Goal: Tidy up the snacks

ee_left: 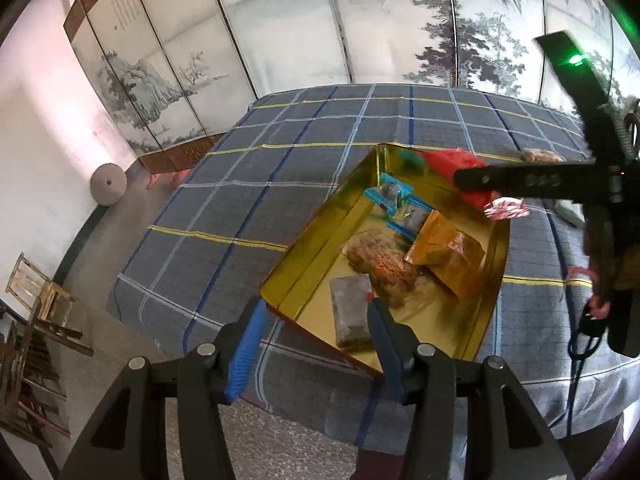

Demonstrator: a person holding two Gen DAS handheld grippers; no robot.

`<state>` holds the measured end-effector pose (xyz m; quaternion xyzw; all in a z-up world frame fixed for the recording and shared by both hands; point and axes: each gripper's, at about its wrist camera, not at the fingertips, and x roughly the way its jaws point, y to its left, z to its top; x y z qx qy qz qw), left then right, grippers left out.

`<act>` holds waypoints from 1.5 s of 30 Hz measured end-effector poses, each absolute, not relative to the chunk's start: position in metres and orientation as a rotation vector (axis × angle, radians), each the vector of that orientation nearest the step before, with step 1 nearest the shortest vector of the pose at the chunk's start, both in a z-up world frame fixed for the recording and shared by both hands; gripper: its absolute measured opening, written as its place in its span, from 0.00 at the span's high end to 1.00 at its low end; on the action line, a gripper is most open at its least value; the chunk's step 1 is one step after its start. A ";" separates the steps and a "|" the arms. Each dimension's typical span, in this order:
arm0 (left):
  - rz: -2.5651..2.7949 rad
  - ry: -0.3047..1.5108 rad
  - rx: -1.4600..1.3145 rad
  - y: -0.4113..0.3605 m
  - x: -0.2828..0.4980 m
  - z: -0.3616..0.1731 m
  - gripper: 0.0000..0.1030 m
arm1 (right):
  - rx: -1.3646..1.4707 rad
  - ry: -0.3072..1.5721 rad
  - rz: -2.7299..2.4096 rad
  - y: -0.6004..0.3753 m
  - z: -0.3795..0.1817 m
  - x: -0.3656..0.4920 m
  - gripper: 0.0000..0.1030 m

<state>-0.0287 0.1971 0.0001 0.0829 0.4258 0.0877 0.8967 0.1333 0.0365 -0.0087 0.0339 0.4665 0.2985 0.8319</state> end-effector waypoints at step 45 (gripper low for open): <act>-0.124 0.937 0.359 0.083 -0.008 0.002 0.47 | 0.157 0.878 -0.139 -0.311 -0.060 0.005 0.54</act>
